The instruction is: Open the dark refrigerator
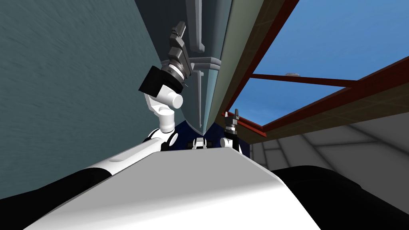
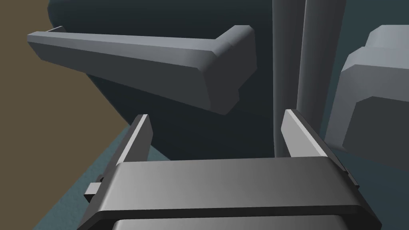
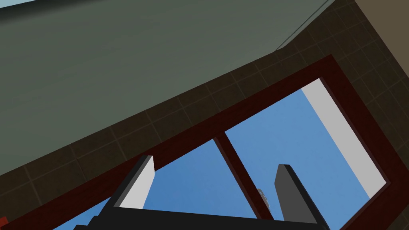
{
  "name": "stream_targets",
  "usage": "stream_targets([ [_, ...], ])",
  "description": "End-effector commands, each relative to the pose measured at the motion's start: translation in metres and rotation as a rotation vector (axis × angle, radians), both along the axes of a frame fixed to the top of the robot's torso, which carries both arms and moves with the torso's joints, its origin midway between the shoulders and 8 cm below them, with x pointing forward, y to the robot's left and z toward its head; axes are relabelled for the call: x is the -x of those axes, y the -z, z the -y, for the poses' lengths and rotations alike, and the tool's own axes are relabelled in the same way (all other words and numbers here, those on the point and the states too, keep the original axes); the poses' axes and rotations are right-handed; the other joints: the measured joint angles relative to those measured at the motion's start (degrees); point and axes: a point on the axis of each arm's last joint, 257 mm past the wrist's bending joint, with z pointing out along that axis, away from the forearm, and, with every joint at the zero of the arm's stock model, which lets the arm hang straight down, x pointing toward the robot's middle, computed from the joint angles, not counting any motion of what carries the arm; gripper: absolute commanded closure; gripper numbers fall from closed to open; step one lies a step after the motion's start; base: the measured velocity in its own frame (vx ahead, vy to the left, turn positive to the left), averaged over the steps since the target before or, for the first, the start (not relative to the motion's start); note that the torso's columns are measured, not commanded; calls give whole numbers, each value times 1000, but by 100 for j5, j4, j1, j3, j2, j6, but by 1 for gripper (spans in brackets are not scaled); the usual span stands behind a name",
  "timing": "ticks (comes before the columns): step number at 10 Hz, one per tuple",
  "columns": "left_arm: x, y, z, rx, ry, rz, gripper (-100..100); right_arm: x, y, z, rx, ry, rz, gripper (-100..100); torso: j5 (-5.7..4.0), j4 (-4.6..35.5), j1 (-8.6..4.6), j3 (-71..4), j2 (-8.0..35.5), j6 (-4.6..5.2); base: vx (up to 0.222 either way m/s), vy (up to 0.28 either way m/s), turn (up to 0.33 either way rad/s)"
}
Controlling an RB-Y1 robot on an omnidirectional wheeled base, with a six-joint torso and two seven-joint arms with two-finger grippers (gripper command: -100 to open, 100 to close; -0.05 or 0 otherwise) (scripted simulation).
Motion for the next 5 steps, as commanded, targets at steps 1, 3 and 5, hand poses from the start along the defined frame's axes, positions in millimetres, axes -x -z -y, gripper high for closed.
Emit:
stream_targets([
  [1, -2, -7, -3, 74, 46, -42, -100, 0, 0, 0, 0, 0, 0, 0, 0, 1, -1, 2, 3, 0, -1, -27, -4],
  [3, 0, -9, 3, 115, 78, -60, -100, 0, 0, 0, 0, 0, 0, 0, 0, 1, 0, 2, 2, 0, 0, -15, -3],
  [5, 3, -11, 10, 162, 117, -78, -100, 0, 0, 0, 0, 0, 0, 0, 0, 0, 2, 1, 1, 1, 0, 0, 0],
])
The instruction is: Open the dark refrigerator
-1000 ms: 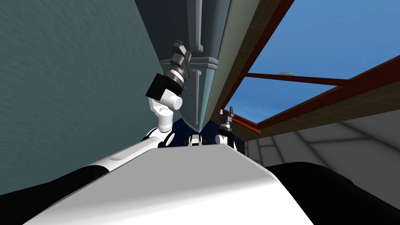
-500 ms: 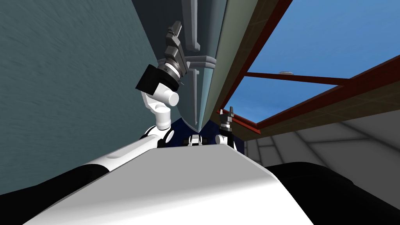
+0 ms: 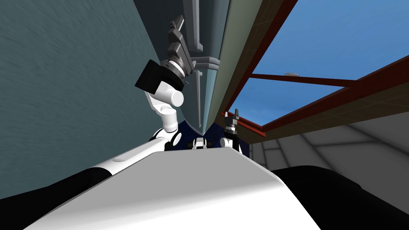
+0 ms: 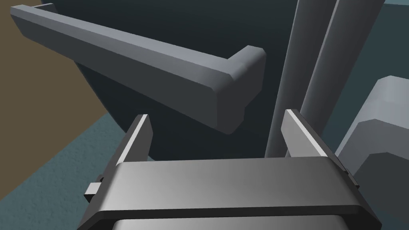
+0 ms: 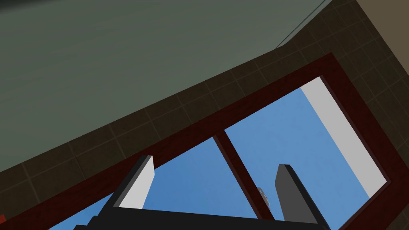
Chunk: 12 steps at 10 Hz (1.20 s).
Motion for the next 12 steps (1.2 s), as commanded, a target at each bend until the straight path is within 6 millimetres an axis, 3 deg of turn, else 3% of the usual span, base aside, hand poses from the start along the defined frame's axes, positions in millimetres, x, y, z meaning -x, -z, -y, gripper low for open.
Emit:
stream_targets([
  [1, 3, -2, 9, 59, 49, -23, -100, 0, 0, 0, 0, 0, 0, 0, 0, 0, -2, 0, 0, 0, 0, 0, 0],
  [8, 14, -22, 11, 63, 60, -22, -100, 0, 0, 0, 0, 0, 0, 0, 0, -2, -2, -4, -6, -1, 43, -15, 12],
  [9, 10, -14, 11, 63, 58, -24, 100, 0, 0, 0, 0, 0, 0, 0, 1, 2, 3, 6, 11, -1, -32, 6, -8],
  [12, 7, -8, 8, 64, 53, -21, 100, 0, 0, 0, 0, 0, 0, 0, -2, -6, -5, 12, 10, 5, -74, 35, -20],
])
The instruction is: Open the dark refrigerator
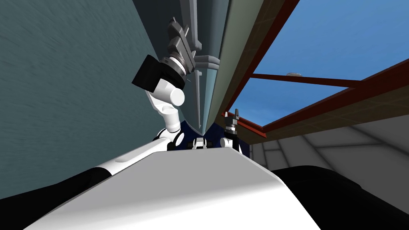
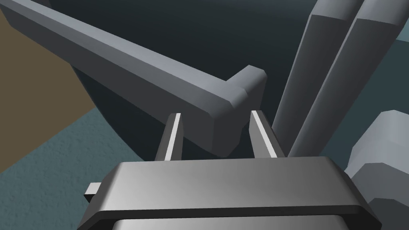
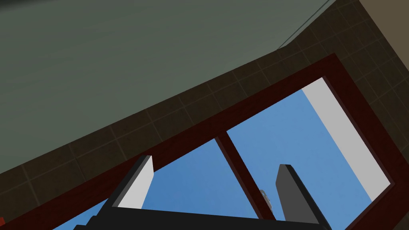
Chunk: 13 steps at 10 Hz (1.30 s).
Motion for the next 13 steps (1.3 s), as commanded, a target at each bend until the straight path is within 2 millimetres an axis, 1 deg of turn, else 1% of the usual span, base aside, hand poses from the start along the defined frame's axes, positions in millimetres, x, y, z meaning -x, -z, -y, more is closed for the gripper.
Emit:
stream_targets([
  [1, -2, 6, -37, 23, -36, 8, 100, 0, 0, 0, 0, 0, 0, 0, -5, 11, -13, -8, -9, -1, 4, 46, -25],
  [2, -7, 11, -51, 27, -49, -6, 100, 0, 0, 0, 0, 0, 0, 0, 15, 23, 26, -36, -28, -24, 15, 36, -22],
  [3, -7, 11, -54, 34, -30, -10, 100, 0, 0, 0, 0, 0, 0, 0, 38, 7, 71, -59, -55, -38, 10, 6, 13],
  [5, -5, 11, -47, 46, 16, -17, 100, 0, 0, 0, 0, 0, 0, 0, 32, -1, 67, -82, -81, -27, 1, -1, 10],
  [6, 0, 16, -77, 55, -16, -4, 100, 0, 0, 0, 0, 0, 0, 0, 26, -2, 54, -80, -79, -23, 34, 29, -22],
  [7, -3, 20, -86, 58, -23, -14, 100, 0, 0, 0, 0, 0, 0, 0, 40, 2, 83, -86, -85, -39, 44, 34, -2],
  [8, -2, 17, -94, 61, -17, -12, 100, 0, 0, 0, 0, 0, 0, 0, 54, -12, 111, -101, -102, -45, -6, 17, 7],
  [10, 1, 16, -90, 84, 36, -21, 100, 0, 0, 0, 0, 0, 0, 0, 51, -4, 115, -129, -125, -43, -12, 8, 3],
  [11, 10, 21, -112, 80, 11, -6, 100, 0, 0, 0, 0, 0, 0, 0, 45, -2, 106, -129, -127, -41, 51, 43, 1],
  [12, 9, 23, -120, 77, 11, -13, 100, 0, 0, 0, 0, 0, 0, 0, 52, -6, 121, -131, -134, -47, 55, 36, 5],
  [13, 11, 21, -124, 81, 21, -12, 100, 0, 0, 0, 0, 0, 0, 0, 54, -19, 122, -139, -142, -43, 18, 12, 1],
])
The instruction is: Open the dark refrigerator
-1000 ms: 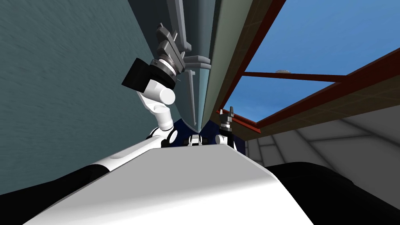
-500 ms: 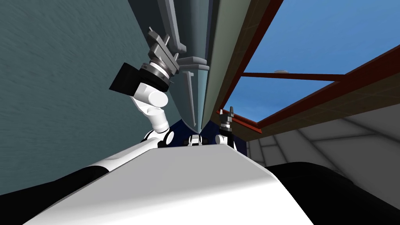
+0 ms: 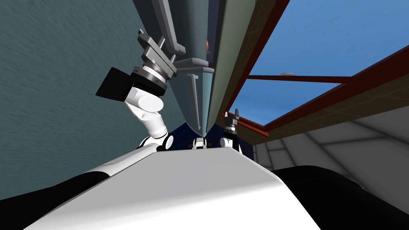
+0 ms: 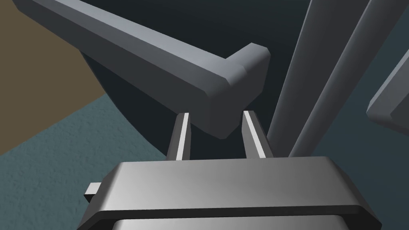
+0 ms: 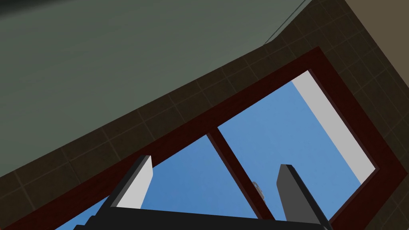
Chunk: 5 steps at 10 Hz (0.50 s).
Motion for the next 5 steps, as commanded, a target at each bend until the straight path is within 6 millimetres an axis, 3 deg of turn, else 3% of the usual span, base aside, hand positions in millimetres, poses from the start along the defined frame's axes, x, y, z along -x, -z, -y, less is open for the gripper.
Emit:
stream_targets([
  [1, 3, -8, -26, 32, 5, 10, 100, 0, 0, 0, 0, 0, 0, 0, -4, -6, -9, -6, -5, 5, -20, 8, 19],
  [3, 4, -9, -27, 44, 21, 9, 100, 0, 0, 0, 0, 0, 0, 0, -19, 4, -27, -21, -16, 14, -18, 3, 0],
  [5, 18, -5, -48, 24, 18, 18, 100, 0, 0, 0, 0, 0, 0, 0, -16, 3, -21, -7, -11, 11, 42, 37, 7],
])
